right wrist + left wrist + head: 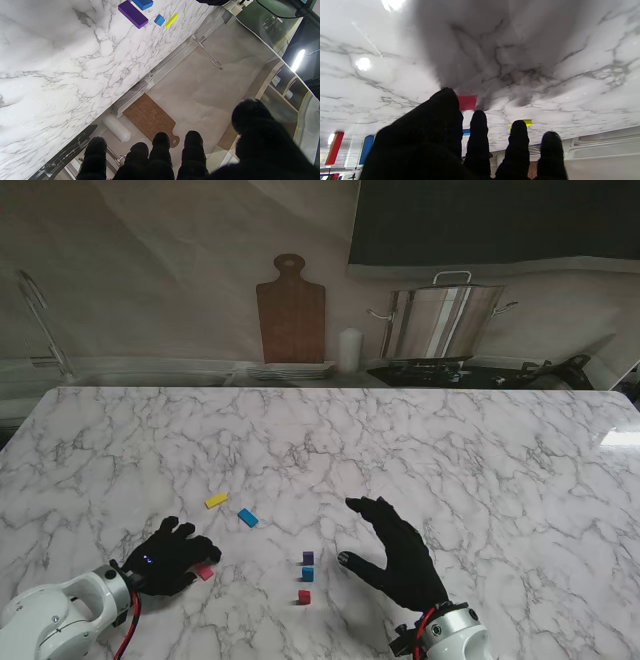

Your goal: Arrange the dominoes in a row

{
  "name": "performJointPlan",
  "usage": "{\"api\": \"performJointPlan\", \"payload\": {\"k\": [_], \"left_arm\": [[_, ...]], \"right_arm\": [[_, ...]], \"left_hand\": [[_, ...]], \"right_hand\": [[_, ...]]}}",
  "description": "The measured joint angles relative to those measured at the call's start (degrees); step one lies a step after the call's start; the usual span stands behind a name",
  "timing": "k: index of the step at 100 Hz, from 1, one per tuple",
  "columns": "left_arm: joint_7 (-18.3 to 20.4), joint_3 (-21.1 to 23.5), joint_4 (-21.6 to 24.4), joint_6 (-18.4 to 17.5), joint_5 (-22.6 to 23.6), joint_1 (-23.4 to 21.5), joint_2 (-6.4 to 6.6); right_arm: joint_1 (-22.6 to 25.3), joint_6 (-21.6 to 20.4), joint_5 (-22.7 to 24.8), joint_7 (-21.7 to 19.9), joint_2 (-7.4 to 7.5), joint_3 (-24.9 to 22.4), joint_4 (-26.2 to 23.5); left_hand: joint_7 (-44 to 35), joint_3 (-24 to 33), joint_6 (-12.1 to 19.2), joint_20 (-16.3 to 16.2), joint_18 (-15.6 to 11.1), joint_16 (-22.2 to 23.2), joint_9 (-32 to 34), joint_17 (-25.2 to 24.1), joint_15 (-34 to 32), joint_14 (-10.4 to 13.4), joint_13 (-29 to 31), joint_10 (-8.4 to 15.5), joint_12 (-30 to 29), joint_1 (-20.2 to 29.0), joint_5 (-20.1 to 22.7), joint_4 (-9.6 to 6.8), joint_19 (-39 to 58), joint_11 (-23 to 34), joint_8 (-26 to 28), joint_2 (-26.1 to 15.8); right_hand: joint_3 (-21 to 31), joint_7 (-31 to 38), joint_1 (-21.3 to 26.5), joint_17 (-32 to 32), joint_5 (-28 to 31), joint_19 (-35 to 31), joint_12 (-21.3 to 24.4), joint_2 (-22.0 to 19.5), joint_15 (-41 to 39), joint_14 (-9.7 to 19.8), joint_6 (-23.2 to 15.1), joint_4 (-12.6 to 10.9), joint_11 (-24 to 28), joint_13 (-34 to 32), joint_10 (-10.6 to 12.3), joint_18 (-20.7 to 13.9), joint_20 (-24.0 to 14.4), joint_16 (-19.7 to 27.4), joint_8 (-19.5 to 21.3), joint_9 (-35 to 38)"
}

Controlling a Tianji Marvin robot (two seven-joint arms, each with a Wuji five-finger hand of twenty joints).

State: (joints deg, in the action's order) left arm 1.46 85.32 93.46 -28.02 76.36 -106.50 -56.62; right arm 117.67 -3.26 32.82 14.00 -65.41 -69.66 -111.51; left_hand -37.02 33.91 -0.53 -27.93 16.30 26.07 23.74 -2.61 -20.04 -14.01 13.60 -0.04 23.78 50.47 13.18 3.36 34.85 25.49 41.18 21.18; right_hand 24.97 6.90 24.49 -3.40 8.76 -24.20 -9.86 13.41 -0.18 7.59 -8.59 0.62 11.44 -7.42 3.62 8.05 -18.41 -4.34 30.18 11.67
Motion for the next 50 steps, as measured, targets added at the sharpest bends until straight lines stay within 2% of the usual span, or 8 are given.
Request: {"api": "performJointPlan", "payload": {"k": [29, 39, 50], "left_arm": [[-0.3, 0.0, 0.2, 0.4, 0.2, -0.4, 0.03], [-0.3, -0.5, 0.1, 0.7, -0.3, -0.3, 0.05], [-0.4, -0.8, 0.0, 0.9, -0.9, -0.1, 0.05]], "right_arm": [[-0.1, 0.0, -0.1, 0.0, 0.0, 0.0, 0.0], [-0.1, -0.1, -0.1, 0.0, 0.0, 0.0, 0.0], [-0.1, -0.1, -0.2, 0.0, 0.0, 0.0, 0.0]], "left_hand": [[-9.9, 0.5, -1.4, 0.0, 0.0, 1.6, -0.1, 0.0, -1.8, 0.2, 0.0, -1.2, 3.4, -0.1, 0.6, 0.01, 2.0, 1.8, 7.3, 0.0], [-14.2, 0.5, -1.6, 0.0, 0.0, 2.1, -0.3, 0.0, -2.2, 0.2, 0.0, -2.8, 3.9, 0.0, 2.4, 0.44, 2.3, 1.9, 11.7, 0.7], [-19.4, -0.3, -1.6, 0.0, 0.0, 2.3, -0.1, 0.0, -2.4, 0.2, 0.0, -2.9, 4.5, 0.8, 2.4, 0.46, 2.8, 2.5, 16.6, 0.7]], "right_hand": [[0.0, 0.0, 0.0, 0.0, 0.0, -0.5, 0.0, 0.0, 0.0, 0.0, 0.0, 0.0, 0.0, 0.0, 0.0, 0.0, 0.1, 0.0, -0.1, 0.0], [-0.6, 0.1, 0.0, 0.0, 0.0, -0.5, 0.0, 0.0, 0.0, 0.0, 0.0, 0.0, 0.0, 0.0, 0.0, 0.0, 0.1, 0.0, -0.6, 0.0], [-0.6, 0.1, 0.0, 0.0, 0.0, -0.6, 0.0, 0.0, 0.0, 0.0, 0.0, 0.0, 0.0, 0.0, 0.0, 0.0, 0.1, 0.0, -0.6, 0.0]]}}
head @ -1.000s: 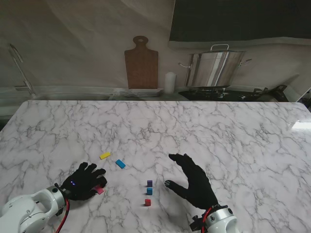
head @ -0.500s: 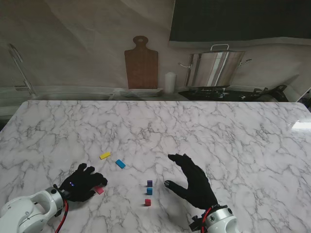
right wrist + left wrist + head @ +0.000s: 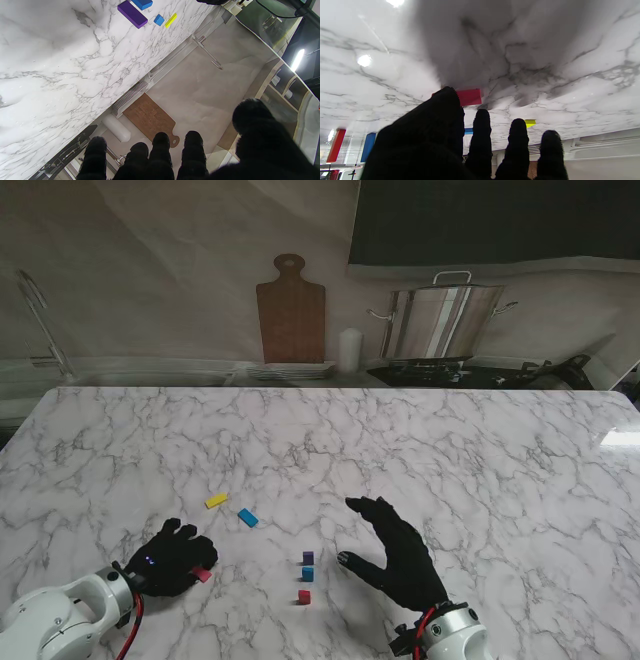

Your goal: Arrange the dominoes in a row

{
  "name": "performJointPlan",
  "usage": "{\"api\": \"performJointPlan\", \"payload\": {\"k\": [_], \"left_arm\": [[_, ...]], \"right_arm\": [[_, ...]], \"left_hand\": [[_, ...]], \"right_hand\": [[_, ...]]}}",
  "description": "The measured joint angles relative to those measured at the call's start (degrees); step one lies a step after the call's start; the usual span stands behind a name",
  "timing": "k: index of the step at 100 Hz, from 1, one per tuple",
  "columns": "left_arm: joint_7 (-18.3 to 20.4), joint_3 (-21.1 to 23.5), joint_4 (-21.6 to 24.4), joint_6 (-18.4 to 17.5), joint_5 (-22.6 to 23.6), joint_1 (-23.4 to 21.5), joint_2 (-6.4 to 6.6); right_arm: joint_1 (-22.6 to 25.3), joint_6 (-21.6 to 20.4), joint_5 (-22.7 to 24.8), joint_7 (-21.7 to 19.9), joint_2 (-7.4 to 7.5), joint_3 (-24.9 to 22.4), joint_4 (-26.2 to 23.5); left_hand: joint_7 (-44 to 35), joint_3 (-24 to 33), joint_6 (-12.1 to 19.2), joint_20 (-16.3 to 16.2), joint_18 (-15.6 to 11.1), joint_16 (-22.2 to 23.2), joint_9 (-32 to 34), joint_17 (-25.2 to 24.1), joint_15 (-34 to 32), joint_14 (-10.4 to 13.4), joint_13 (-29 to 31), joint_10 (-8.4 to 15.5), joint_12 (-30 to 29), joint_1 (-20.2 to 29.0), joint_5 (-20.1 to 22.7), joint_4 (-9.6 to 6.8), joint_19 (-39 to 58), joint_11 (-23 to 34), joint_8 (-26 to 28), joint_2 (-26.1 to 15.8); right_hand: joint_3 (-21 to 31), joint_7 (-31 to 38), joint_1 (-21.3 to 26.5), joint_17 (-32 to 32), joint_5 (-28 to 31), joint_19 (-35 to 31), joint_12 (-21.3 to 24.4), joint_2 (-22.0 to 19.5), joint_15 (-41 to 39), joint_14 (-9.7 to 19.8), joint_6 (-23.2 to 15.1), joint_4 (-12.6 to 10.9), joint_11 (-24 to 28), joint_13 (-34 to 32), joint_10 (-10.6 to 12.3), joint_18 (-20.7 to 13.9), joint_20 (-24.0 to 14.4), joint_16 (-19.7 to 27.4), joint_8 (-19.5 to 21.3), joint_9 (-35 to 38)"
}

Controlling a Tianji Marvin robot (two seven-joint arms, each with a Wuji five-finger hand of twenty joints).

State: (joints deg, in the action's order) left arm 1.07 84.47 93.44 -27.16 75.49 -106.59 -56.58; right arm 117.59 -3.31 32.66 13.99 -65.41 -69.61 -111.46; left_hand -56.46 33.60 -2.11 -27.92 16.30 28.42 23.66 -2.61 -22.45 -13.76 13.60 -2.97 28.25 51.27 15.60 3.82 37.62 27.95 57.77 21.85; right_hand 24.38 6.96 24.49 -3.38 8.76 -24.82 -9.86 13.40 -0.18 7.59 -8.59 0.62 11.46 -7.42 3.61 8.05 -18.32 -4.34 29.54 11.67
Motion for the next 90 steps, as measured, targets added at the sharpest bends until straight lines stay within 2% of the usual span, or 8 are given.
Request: {"api": "performJointPlan", "payload": {"k": [12, 27, 43, 55, 62, 70, 77, 90], "left_arm": [[0.0, 0.0, -0.1, 0.0, -0.4, 0.1, -0.03], [0.3, 0.1, 0.0, -0.1, -1.1, 0.2, -0.12], [0.5, 0.1, 0.1, -0.1, -1.6, 0.5, -0.17], [1.0, 0.0, 0.3, 0.0, -1.6, 0.5, -0.17], [1.1, 0.1, 0.3, 0.0, -1.3, 0.5, -0.17], [1.1, 0.3, 0.4, 0.0, -0.7, 0.2, -0.17], [1.2, 0.4, 0.5, 0.5, -0.6, -0.1, -0.18], [1.2, 0.7, 0.7, 1.2, -0.5, -0.6, -0.24]], "right_arm": [[0.0, 0.0, 0.0, 0.0, 0.0, 0.0, 0.0], [0.0, 0.0, -0.1, 0.0, 0.0, 0.0, 0.0], [0.0, 0.0, -0.1, -0.1, 0.0, 0.0, 0.0], [0.0, 0.0, -0.1, -0.1, 0.01, 0.0, 0.0], [0.0, 0.0, -0.1, -0.1, 0.01, 0.0, 0.0], [0.0, 0.0, 0.0, -0.1, 0.01, 0.0, 0.0], [0.0, 0.0, 0.0, -0.1, 0.01, 0.0, 0.0], [0.0, -0.1, 0.0, 0.0, 0.01, 0.0, 0.0]], "left_hand": [[-2.6, -0.7, 0.8, 0.0, 0.0, 0.5, 0.8, 0.0, -0.7, 0.1, 0.8, 0.1, 0.8, 0.4, -0.8, 0.07, 0.3, 0.7, 4.0, 0.5], [-6.3, -0.2, 4.6, 0.0, 0.0, 1.2, 3.8, 1.4, -1.7, 0.6, 5.1, 0.4, 1.3, 0.5, -0.8, 0.65, 1.1, 0.7, 8.1, 0.6], [-6.3, 0.9, 6.1, 0.0, 0.0, 1.9, 9.3, 2.1, -2.1, 1.9, 8.1, 1.8, 12.7, 1.7, -3.0, 1.67, 1.7, 1.4, 9.6, 3.3], [-3.3, 0.9, 6.2, 0.0, 0.0, 2.6, 7.1, 2.0, -2.2, 1.9, 7.7, 3.2, 13.5, 0.0, -7.1, 1.68, 1.7, 7.1, 8.5, 3.5], [4.3, 1.2, 4.6, 0.0, 0.0, 3.0, 3.8, 1.5, -2.3, 1.9, 5.3, 3.3, 10.8, -2.3, -7.6, 1.46, 1.7, 9.5, 4.0, 2.7], [10.6, 1.2, 0.0, 0.0, 0.0, 3.2, 0.6, 0.6, -2.3, 1.9, 2.7, 3.0, 7.7, -3.3, -7.6, 1.0, 1.5, 7.9, 0.0, 1.8], [13.1, 1.2, -2.0, 0.0, 0.0, 3.2, -0.3, 0.4, -2.1, 1.9, 1.8, 2.5, 6.2, -3.7, -7.5, 0.99, 1.3, 5.8, -2.3, 1.8], [14.3, 1.2, -3.0, -0.1, 0.0, 3.2, -0.7, -0.1, -2.0, 1.3, 1.2, 0.7, 5.5, -3.7, -1.3, 0.48, 0.7, 4.4, -5.1, 1.2]], "right_hand": [[0.0, 0.2, 0.0, 0.1, 0.0, -0.4, 0.0, 0.0, 0.0, 0.0, 0.0, 0.0, 0.0, 0.0, 0.0, 0.0, 0.0, 0.0, -0.1, 0.0], [0.0, 0.6, 0.0, 0.2, 0.0, -0.7, 0.0, 0.0, 0.0, 0.0, 0.0, 0.0, 0.0, 0.0, 0.0, 0.0, 0.1, 0.0, -0.1, 0.0], [0.0, 0.6, 0.0, 0.2, 0.0, -1.0, 0.0, 0.0, 0.0, 0.0, 0.0, 0.0, 0.0, 0.0, 0.0, 0.0, 0.1, 0.0, -0.1, 0.0], [0.0, 0.6, 0.0, 0.2, 0.0, -1.0, 0.0, 0.0, 0.0, 0.0, 0.0, 0.0, 0.0, 0.0, 0.0, 0.0, 0.1, 0.0, -0.1, 0.0], [0.0, 0.6, 0.0, 0.2, 0.0, -1.1, 0.0, 0.0, 0.0, 0.0, 0.0, 0.0, 0.0, 0.0, 0.0, 0.0, 0.1, 0.0, -0.2, 0.0], [0.0, 0.7, 0.0, 0.2, 0.0, -1.2, 0.0, 0.0, 0.0, 0.0, 0.0, 0.0, 0.0, 0.0, 0.0, 0.0, 0.1, 0.0, -0.6, 0.0], [0.0, 0.7, 0.0, 0.2, 0.0, -1.2, 0.0, 0.0, 0.0, 0.0, 0.0, 0.0, 0.0, 0.0, 0.0, 0.0, 0.1, 0.0, -0.7, 0.0], [0.0, 0.7, 0.0, 0.2, 0.0, -1.2, 0.0, 0.0, 0.0, -0.1, 0.0, 0.0, 0.1, 0.0, 0.0, 0.0, 0.1, 0.0, -0.7, 0.0]]}}
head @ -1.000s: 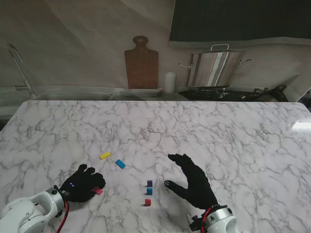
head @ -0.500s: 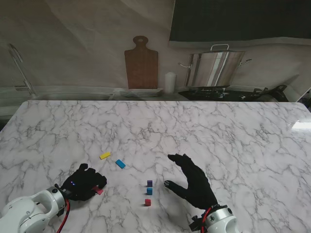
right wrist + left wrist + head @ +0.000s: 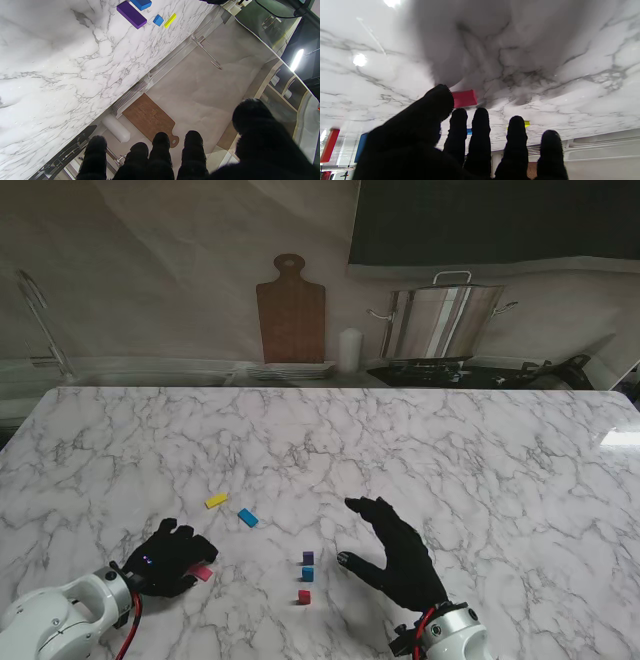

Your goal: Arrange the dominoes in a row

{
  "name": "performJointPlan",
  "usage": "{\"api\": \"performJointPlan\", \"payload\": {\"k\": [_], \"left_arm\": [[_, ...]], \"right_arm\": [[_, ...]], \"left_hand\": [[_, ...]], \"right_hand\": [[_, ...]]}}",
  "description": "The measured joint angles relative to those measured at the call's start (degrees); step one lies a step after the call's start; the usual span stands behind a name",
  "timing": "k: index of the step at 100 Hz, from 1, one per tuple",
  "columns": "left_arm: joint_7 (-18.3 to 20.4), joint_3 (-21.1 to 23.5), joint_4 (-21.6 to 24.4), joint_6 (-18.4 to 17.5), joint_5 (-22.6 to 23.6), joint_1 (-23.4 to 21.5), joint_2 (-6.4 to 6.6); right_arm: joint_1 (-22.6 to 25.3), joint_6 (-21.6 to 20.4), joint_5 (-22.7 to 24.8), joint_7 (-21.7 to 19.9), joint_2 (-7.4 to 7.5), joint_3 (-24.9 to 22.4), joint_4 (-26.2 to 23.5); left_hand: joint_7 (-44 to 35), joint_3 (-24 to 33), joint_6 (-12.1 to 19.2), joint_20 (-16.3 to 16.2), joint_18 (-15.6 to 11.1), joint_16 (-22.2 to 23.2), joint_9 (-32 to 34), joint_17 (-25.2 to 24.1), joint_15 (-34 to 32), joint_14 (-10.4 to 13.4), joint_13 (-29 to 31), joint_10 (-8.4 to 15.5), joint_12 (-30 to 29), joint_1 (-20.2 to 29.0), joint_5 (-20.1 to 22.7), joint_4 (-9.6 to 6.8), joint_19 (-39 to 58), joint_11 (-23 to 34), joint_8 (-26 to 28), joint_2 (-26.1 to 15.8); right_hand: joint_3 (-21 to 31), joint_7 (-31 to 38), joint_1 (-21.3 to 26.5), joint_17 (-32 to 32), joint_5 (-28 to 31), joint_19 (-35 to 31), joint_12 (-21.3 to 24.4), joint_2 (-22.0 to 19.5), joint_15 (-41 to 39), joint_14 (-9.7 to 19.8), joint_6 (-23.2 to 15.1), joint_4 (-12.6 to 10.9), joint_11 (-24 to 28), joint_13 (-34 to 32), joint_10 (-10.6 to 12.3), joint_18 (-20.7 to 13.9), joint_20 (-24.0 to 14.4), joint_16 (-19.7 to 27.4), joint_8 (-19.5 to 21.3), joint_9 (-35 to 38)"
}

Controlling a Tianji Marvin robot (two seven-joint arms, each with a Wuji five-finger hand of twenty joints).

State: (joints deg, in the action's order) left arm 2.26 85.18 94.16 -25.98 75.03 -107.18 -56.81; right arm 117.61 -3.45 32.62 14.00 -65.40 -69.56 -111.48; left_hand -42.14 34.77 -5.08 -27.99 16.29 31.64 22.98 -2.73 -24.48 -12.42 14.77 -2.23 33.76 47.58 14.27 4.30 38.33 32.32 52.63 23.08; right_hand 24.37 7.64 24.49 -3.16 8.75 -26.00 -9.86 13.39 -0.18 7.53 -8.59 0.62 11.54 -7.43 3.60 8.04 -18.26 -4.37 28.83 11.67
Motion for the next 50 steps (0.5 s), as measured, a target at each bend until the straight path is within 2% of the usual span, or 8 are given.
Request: {"api": "performJointPlan", "payload": {"k": [10, 20, 44, 50], "left_arm": [[-0.1, 0.0, 0.1, 0.0, 0.4, -0.1, 0.0], [-0.3, -0.1, 0.1, 0.0, 0.5, 0.0, 0.0], [-0.6, -0.7, 0.0, 0.3, 0.5, 0.3, 0.06], [-0.6, -0.7, 0.0, 0.4, 0.4, 0.4, 0.06]], "right_arm": [[0.0, 0.0, 0.0, 0.0, 0.0, 0.0, 0.0], [0.0, -0.1, 0.0, 0.0, 0.0, 0.0, 0.0], [0.0, -0.1, 0.0, 0.0, -0.01, 0.0, 0.0], [0.0, -0.1, 0.0, 0.1, -0.01, 0.0, 0.0]], "left_hand": [[-2.2, 0.0, 0.1, -0.2, 0.0, 0.0, 0.1, 0.0, 0.0, 0.0, 0.0, -0.5, 0.0, 0.0, 2.9, -0.05, 0.0, -0.1, 0.0, 0.0], [-6.4, -0.5, 1.5, -0.6, 0.0, 0.0, 0.3, 0.0, 0.0, 0.0, 0.0, -0.9, 0.0, 1.5, 3.1, 0.04, -0.1, -0.6, 1.5, 0.0], [-14.4, -2.8, 1.6, -1.0, 0.0, 0.1, 0.3, 0.0, -0.2, -0.1, 0.0, -1.1, 0.0, 4.4, 4.5, 0.2, -0.2, -0.7, 4.2, 0.0], [-15.5, -3.5, 1.2, -1.0, 0.0, 0.1, 0.3, 0.0, -0.3, -0.1, 0.0, -1.1, 0.0, 4.9, 4.5, 0.84, -0.2, -0.7, 5.5, 0.3]], "right_hand": [[0.0, 0.0, 0.0, 0.0, 0.0, -0.1, 0.0, 0.0, 0.0, 0.0, 0.0, 0.0, 0.0, 0.0, 0.0, 0.0, 0.0, 0.0, 0.0, 0.0], [0.0, 0.0, 0.0, 0.0, 0.0, -0.1, 0.0, 0.0, 0.0, 0.0, 0.0, 0.0, 0.1, 0.0, 0.0, 0.0, 0.0, 0.0, -0.1, 0.0], [0.0, 0.7, 0.0, 0.0, 0.0, -0.5, 0.0, 0.0, 0.0, -0.1, 0.0, 0.0, 0.4, 0.0, 0.0, 0.0, 0.0, 0.0, -0.1, 0.0], [0.0, 0.7, 0.0, 0.0, 0.0, -0.5, 0.0, 0.0, 0.0, -0.1, 0.0, 0.0, 0.4, 0.0, 0.0, 0.0, 0.0, 0.0, -0.1, 0.0]]}}
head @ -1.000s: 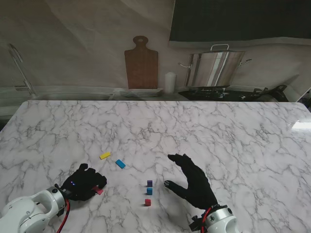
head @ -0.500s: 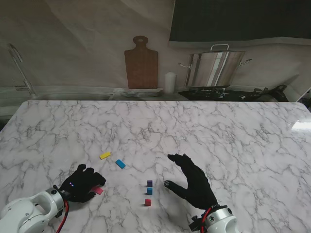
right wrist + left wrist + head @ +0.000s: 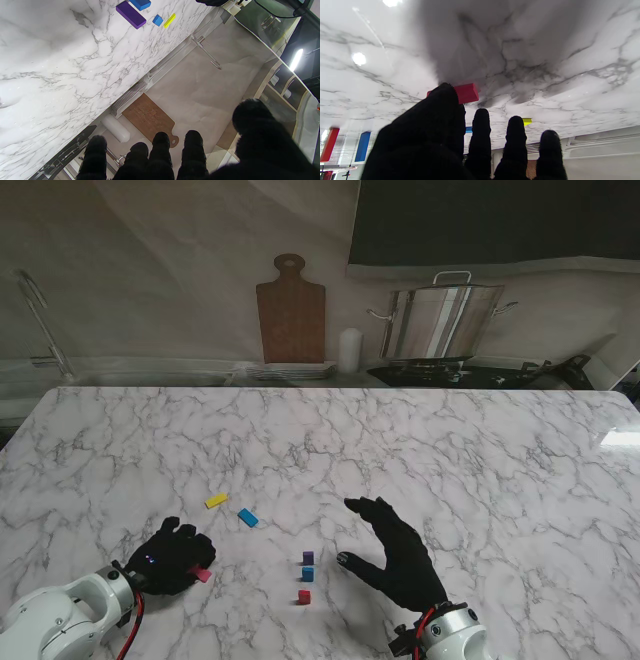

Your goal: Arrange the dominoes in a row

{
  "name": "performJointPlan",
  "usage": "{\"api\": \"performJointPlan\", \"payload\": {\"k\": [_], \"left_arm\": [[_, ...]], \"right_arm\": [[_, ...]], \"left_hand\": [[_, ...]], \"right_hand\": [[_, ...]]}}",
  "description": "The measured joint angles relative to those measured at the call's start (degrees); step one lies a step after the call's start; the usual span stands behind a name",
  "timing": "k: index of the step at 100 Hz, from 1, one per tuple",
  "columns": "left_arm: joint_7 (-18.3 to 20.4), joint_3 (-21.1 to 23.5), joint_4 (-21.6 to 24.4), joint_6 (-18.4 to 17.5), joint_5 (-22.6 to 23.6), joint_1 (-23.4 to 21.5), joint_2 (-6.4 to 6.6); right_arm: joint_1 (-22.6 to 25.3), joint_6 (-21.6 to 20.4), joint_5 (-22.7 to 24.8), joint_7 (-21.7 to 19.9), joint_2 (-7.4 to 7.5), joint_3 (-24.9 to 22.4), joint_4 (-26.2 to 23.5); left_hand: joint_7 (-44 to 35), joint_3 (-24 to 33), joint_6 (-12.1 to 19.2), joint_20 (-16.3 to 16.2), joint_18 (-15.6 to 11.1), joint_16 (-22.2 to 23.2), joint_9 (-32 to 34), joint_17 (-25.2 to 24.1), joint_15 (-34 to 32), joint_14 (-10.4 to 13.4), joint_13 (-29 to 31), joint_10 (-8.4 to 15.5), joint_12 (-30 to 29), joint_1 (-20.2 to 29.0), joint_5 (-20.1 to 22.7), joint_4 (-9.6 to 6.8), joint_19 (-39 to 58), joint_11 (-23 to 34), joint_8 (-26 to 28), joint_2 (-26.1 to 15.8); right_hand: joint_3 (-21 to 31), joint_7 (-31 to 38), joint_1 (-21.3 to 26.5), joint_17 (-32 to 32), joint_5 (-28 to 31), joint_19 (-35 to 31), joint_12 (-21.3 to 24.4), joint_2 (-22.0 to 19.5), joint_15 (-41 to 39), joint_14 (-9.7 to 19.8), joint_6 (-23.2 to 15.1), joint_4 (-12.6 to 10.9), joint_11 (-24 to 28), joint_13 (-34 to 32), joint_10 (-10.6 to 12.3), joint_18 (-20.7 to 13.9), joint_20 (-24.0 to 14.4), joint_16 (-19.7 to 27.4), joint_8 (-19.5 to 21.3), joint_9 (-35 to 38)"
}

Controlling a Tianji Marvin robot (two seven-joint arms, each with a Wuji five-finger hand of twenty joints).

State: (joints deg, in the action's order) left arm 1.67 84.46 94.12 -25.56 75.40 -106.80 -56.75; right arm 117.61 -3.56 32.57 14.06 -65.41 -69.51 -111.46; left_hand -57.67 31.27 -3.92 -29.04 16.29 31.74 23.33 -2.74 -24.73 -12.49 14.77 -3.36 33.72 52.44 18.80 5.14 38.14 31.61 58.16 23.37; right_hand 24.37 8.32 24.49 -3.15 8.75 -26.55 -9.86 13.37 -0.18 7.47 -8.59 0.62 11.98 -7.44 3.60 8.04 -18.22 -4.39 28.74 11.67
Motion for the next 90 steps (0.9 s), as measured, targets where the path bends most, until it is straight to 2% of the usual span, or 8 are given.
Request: {"api": "performJointPlan", "payload": {"k": [18, 32, 37, 42, 52, 58, 66, 90], "left_arm": [[0.6, 0.0, 0.0, 0.3, -1.0, 0.1, -0.02], [1.1, 0.0, 0.1, 0.4, -1.7, 0.2, -0.06], [1.2, 0.0, 0.1, 0.4, -1.8, 0.2, -0.08], [1.2, 0.0, 0.1, 0.4, -2.0, 0.2, -0.1], [1.1, 0.0, 0.1, 0.3, -2.2, 0.3, -0.14], [1.0, 0.0, 0.1, 0.2, -2.3, 0.5, -0.16], [1.0, 0.0, 0.1, 0.1, -2.6, 0.6, -0.18], [1.1, 0.1, 0.1, -0.2, -2.5, 0.6, -0.18]], "right_arm": [[0.0, 0.0, 0.0, 0.0, 0.0, 0.0, 0.0], [0.0, 0.0, 0.0, 0.0, -0.01, 0.0, 0.0], [0.0, 0.0, -0.1, 0.0, -0.01, 0.0, 0.0], [0.0, 0.0, -0.1, 0.0, -0.01, 0.0, 0.0], [0.0, 0.0, -0.1, 0.0, -0.01, 0.0, 0.0], [0.0, 0.0, -0.1, 0.0, -0.01, 0.0, 0.0], [0.0, 0.0, -0.2, 0.0, -0.01, 0.0, 0.0], [0.0, 0.0, -0.2, 0.0, -0.02, 0.0, 0.0]], "left_hand": [[-2.3, -0.5, -2.6, 0.0, 0.0, 0.0, 0.0, 0.0, 0.0, 0.0, 0.0, 0.0, 0.0, 0.0, -0.1, 0.02, 0.0, 0.0, 4.4, 0.3], [-4.2, -0.5, -2.9, 0.0, 0.0, 0.0, 1.1, 0.0, 0.0, 0.0, 0.3, -0.3, 0.0, 0.0, -0.2, 0.02, 0.0, 0.2, 7.5, 0.8], [-5.5, -0.4, -2.7, 0.0, 0.0, 0.0, 3.0, 0.1, -0.6, 0.0, 2.6, -0.4, -0.5, 0.1, -0.6, 0.02, 0.0, -0.2, 8.9, 1.0], [-7.1, -0.3, -0.6, 0.0, 0.0, 0.0, 4.7, 0.8, -0.7, 0.0, 4.7, -0.7, -0.9, 0.1, -0.6, 0.5, 0.0, -0.3, 10.2, 1.5], [-9.0, 0.1, 4.5, 0.0, 0.1, 0.5, 10.3, 2.2, -1.7, 0.2, 9.8, -0.7, 9.2, 1.2, 0.2, 0.84, 0.0, -3.6, 11.1, 2.1], [-9.3, -0.2, 6.3, 0.0, 0.1, 0.8, 17.3, 2.8, -2.4, 1.1, 12.4, 0.2, 15.1, 3.4, 0.3, 0.84, 0.4, -4.2, 11.4, 2.1], [-9.8, -0.4, 7.3, 0.0, 0.1, 1.3, 22.9, 3.0, -3.3, 1.9, 13.9, 2.4, 17.3, 4.5, 0.9, 0.84, 0.9, -2.4, 11.5, 2.9], [-6.8, -0.5, 7.8, 0.0, 0.1, 1.4, 24.3, 3.0, -3.4, 2.1, 13.7, 3.4, 17.4, 4.5, -0.5, 0.84, 1.1, -0.6, 9.5, 4.0]], "right_hand": [[0.0, 0.0, 0.0, 0.0, 0.0, 0.0, 0.0, 0.0, 0.0, 0.0, 0.0, 0.0, 0.0, 0.0, 0.0, 0.0, 0.0, 0.0, 0.0, 0.0], [0.0, 0.0, 0.0, 0.0, 0.0, 0.0, 0.0, 0.0, 0.0, 0.0, 0.0, 0.0, 0.0, 0.0, 0.0, 0.0, 0.0, 0.0, 0.0, 0.0], [0.0, 0.0, 0.0, 0.0, 0.0, 0.0, 0.0, 0.0, 0.0, 0.0, 0.0, 0.0, 0.0, 0.0, 0.0, 0.0, 0.0, 0.0, 0.0, 0.0], [-0.1, 0.0, 0.0, 0.0, 0.0, 0.0, 0.0, 0.0, 0.0, 0.0, 0.0, 0.0, 0.0, 0.0, 0.0, 0.0, 0.0, 0.0, 0.0, 0.0], [-0.1, 0.0, 0.0, 0.0, 0.0, 0.0, 0.0, 0.0, 0.0, 0.0, 0.0, 0.0, 0.0, 0.0, 0.0, 0.0, 0.0, 0.0, 0.0, 0.0], [-0.1, 0.0, 0.0, 0.0, 0.0, -0.1, 0.0, -0.1, 0.0, 0.0, 0.0, 0.0, 0.0, 0.0, 0.0, 0.0, 0.0, -0.1, 0.0, 0.0], [-0.1, 0.0, 0.0, 0.2, 0.0, -0.1, 0.0, -0.1, 0.0, 0.0, 0.0, 0.0, 0.0, 0.0, 0.0, 0.0, 0.0, -0.1, 0.0, 0.0], [-0.3, 0.0, 0.0, 0.2, 0.0, -0.1, 0.0, -0.1, 0.0, 0.0, 0.0, 0.0, 0.0, 0.0, 0.0, 0.0, 0.0, -0.5, -0.1, 0.0]]}}
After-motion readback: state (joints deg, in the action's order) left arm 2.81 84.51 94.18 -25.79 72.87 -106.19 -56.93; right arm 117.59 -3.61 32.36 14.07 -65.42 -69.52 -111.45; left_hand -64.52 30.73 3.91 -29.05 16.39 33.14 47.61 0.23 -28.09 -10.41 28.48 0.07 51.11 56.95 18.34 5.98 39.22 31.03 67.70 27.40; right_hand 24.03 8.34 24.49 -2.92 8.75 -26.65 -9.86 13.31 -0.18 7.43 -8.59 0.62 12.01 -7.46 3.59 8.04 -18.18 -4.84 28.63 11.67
